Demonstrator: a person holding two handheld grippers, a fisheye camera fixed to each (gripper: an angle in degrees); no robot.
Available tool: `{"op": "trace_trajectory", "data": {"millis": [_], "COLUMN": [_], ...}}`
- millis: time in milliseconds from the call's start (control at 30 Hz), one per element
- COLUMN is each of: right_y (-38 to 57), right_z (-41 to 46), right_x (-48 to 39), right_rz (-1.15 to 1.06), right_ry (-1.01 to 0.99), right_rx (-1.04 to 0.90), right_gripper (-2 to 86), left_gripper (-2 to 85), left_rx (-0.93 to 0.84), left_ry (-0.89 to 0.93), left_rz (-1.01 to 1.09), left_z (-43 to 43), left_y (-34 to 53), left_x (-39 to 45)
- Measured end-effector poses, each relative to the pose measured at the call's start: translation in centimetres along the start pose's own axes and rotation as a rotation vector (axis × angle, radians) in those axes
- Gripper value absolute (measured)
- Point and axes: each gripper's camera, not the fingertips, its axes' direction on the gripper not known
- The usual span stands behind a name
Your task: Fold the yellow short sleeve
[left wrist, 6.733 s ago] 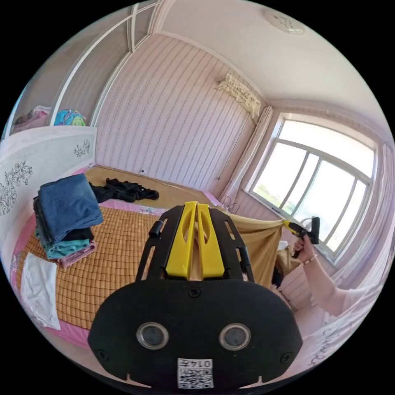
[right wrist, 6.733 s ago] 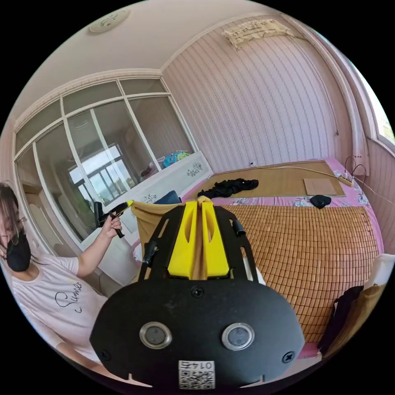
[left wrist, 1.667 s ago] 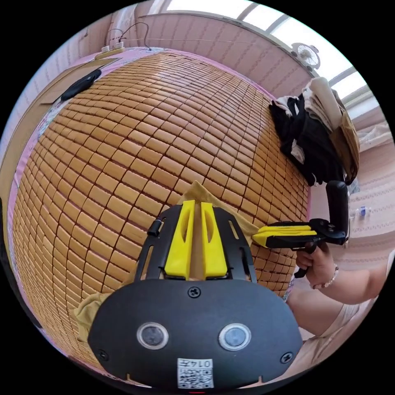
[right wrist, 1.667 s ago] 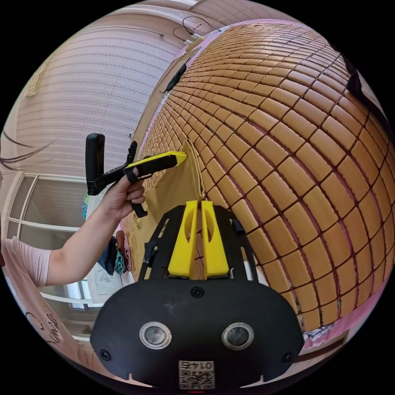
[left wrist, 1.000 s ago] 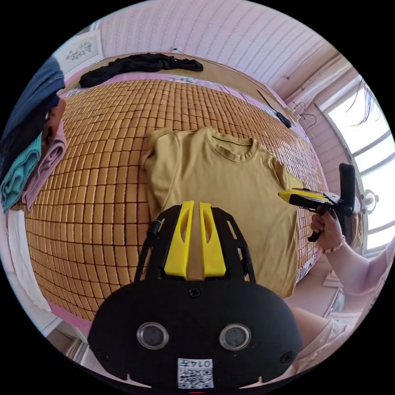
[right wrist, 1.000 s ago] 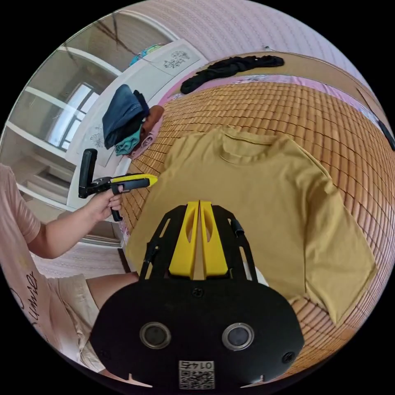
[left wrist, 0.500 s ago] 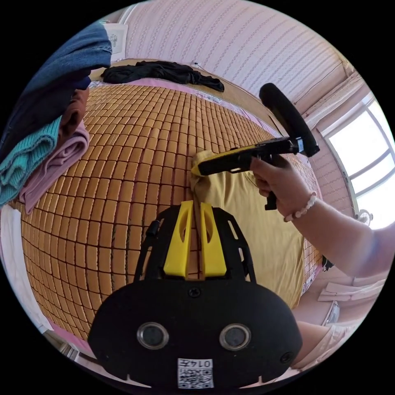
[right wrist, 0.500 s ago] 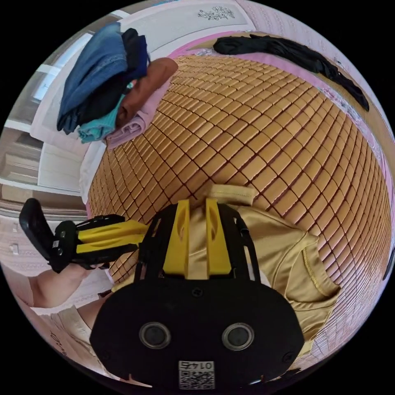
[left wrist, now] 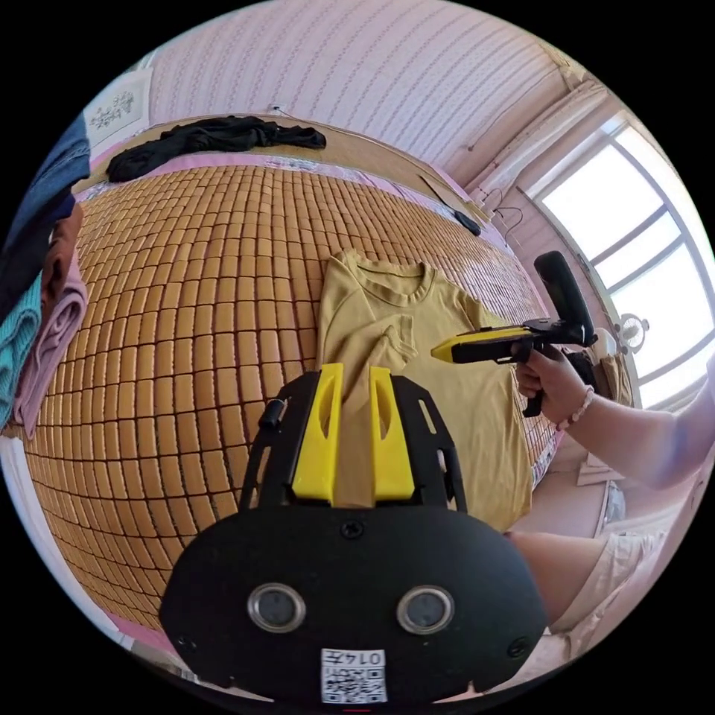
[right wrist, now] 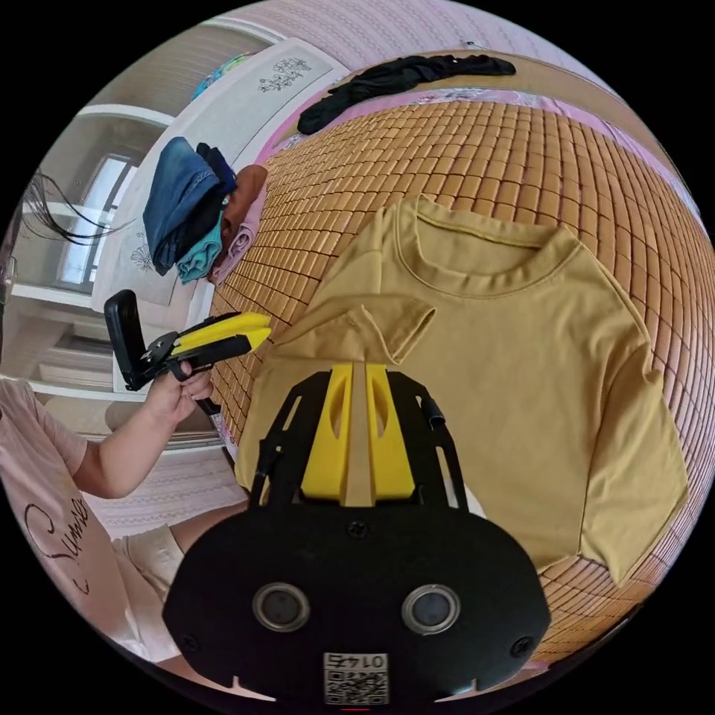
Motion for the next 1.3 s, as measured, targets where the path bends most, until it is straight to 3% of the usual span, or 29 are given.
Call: {"op": "trace_trajectory", "data": {"millis": [200,367,467,567,633,833,967,1133,1300], "right_y": [-0.9,-4.1,-6.0,-6.6,-6.5,-7.5,-12.1,-17.6,-20.5], "right_z": [0.0,1.8,3.6,5.4,5.1,2.7,5.3,12.6,21.4], "right_x": [2.8,3.8,4.4,5.0,5.2,3.7,-0.3,-7.1,-13.3], "right_rz": [0.06,0.062,0.054,0.042,0.018,-0.039,-0.128,-0.247,-0.385], "right_ry": [-0.028,0.011,0.078,0.081,0.029,-0.214,-0.323,-0.349,-0.226], "right_rx": [0.108,0.131,0.079,0.016,0.025,0.169,0.182,0.077,-0.116], "right_gripper": [5.6,8.9,7.7,3.8,2.0,0.6,0.4,0.3,0.3], "left_gripper": [7.2,7.5,7.1,4.6,0.4,-0.9,-1.0,-1.0,-1.0], "left_rx": [-0.045,-0.013,-0.044,-0.154,-0.125,0.068,0.206,0.258,0.269], "left_ry": [-0.048,-0.024,-0.087,-0.006,0.0,-0.017,-0.031,-0.081,-0.125], "left_rz": [0.114,0.077,0.081,0.047,0.048,-0.026,-0.209,-0.376,-0.475], "left_z": [3.2,4.7,6.7,10.2,10.2,4.3,-0.8,-2.8,-2.7], "left_y": [-1.6,-4.6,-5.5,-5.2,-4.7,-2.7,0.7,4.1,7.0], "left_x": [4.2,4.6,4.6,3.8,3.9,2.7,-1.0,-5.5,-8.8]}}
